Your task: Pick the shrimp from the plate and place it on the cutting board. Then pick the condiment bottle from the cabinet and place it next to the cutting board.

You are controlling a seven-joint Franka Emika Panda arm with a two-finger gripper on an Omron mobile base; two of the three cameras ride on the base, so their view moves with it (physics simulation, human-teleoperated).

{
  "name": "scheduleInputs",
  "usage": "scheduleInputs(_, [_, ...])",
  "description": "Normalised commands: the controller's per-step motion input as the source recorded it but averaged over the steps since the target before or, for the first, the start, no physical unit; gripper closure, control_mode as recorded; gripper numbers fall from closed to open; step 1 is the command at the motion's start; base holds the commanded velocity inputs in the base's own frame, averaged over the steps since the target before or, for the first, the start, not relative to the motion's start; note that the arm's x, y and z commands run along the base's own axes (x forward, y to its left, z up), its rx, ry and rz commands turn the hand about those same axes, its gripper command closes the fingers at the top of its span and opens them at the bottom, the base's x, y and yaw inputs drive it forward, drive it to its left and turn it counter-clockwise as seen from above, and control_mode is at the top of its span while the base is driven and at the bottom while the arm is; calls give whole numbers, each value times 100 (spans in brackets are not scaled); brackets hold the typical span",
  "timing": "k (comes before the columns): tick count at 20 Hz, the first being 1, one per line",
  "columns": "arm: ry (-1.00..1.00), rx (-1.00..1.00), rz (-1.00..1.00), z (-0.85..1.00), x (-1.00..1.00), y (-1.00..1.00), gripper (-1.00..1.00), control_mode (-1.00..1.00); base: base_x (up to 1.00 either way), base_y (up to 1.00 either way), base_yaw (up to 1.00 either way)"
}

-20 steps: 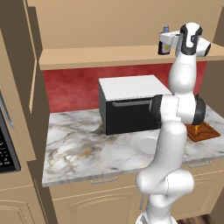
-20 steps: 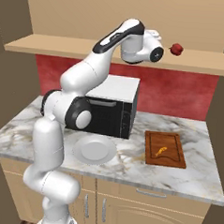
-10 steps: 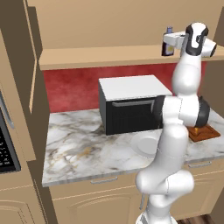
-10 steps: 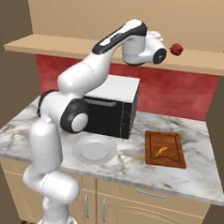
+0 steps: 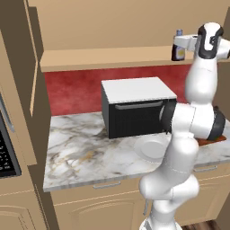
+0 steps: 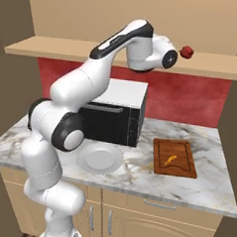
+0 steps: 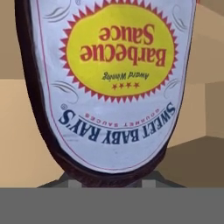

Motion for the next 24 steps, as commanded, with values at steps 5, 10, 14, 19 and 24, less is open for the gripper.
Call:
scheduleInputs(5, [4, 0, 0, 0, -61, 0, 100, -100, 0, 0, 0])
scheduleInputs(10, [0, 9, 0, -3, -61, 0, 100, -100, 0, 0, 0])
scheduleInputs(14, [-6, 23, 0, -26, -63, 0, 100, -100, 0, 0, 0])
scheduleInputs(19, [-2, 19, 0, -32, -71, -5, 100, -100, 0, 0, 0])
scheduleInputs(24, [0, 3, 1, -12, -68, -13, 100, -100, 0, 0, 0])
